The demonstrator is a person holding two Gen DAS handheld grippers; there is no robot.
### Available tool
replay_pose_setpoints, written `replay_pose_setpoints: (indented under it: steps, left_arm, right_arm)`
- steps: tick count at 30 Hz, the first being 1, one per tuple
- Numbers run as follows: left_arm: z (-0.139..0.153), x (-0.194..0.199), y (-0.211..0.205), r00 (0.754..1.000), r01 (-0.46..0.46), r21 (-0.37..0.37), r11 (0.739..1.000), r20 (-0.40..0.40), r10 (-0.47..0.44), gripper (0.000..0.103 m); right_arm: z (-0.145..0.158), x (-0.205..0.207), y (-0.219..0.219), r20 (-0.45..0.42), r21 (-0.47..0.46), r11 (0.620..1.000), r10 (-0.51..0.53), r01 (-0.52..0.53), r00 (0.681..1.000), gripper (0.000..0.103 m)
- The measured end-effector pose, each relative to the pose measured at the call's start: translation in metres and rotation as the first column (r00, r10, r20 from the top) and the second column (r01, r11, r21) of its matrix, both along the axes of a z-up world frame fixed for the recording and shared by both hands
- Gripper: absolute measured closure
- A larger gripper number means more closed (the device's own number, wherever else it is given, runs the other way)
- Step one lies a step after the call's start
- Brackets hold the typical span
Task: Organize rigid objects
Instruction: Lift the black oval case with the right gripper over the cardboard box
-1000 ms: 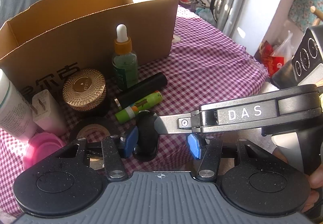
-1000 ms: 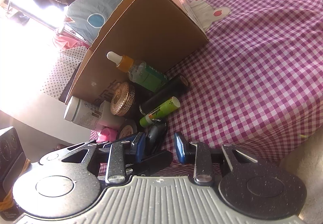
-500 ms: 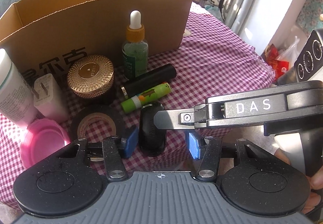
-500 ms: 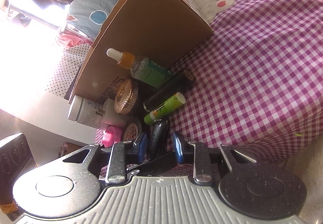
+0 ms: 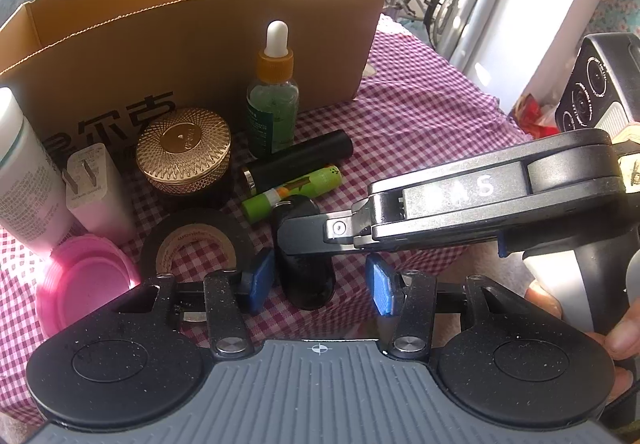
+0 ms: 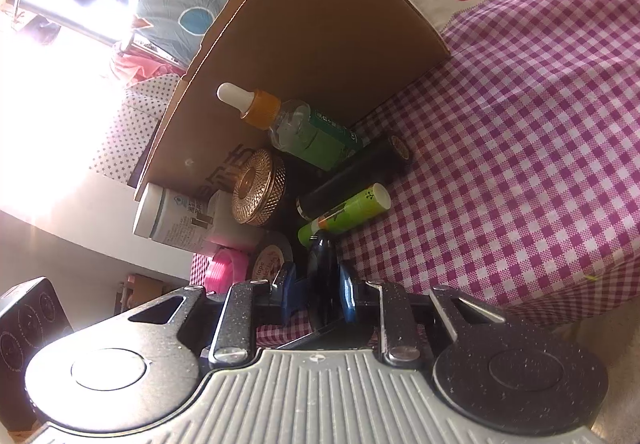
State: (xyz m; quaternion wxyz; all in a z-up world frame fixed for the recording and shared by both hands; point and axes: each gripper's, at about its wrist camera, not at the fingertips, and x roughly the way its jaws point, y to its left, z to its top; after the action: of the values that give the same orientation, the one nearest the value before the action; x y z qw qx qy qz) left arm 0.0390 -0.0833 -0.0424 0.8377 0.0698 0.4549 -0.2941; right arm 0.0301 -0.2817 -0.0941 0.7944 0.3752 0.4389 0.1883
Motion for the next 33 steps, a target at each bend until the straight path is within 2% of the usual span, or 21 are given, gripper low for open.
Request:
replay_pose_setpoints:
  steps: [9,16,21,25,29,33]
  left_arm:
    - [0.006,-0.004,0.008,1.000,-0.002,-0.029,1.000,0.012,0.002,0.058]
    - [0.023,-0.019,0.015,0.997,-0.001,-0.054,0.999,0.071,0.005,0.058]
    - [0.048,-0.030,0.025,0.989,-0.013,-0.079,0.997,0.147,0.025,0.058]
    - [0.074,-0.032,0.036,0.972,-0.038,-0.102,0.994,0.228,0.061,0.058]
    - [0.106,-0.015,0.048,0.950,-0.086,-0.122,0.989,0.290,0.119,0.058]
    - [0.129,0.015,0.056,0.933,-0.145,-0.120,0.982,0.314,0.176,0.058]
  right_arm:
    - [0.009,-0.002,0.009,0.016,-0.014,1.000,-0.007,0.007,1.000,0.086]
    - [0.028,-0.016,0.013,0.071,-0.041,0.999,-0.008,0.011,0.997,0.086]
    - [0.061,-0.023,0.026,0.157,-0.078,0.997,0.011,0.001,0.988,0.086]
    - [0.094,-0.019,0.039,0.245,-0.101,0.995,0.042,-0.018,0.969,0.086]
    - [0.132,0.000,0.053,0.338,-0.129,0.990,0.094,-0.053,0.936,0.086]
    - [0.163,0.038,0.068,0.392,-0.133,0.986,0.148,-0.104,0.908,0.086]
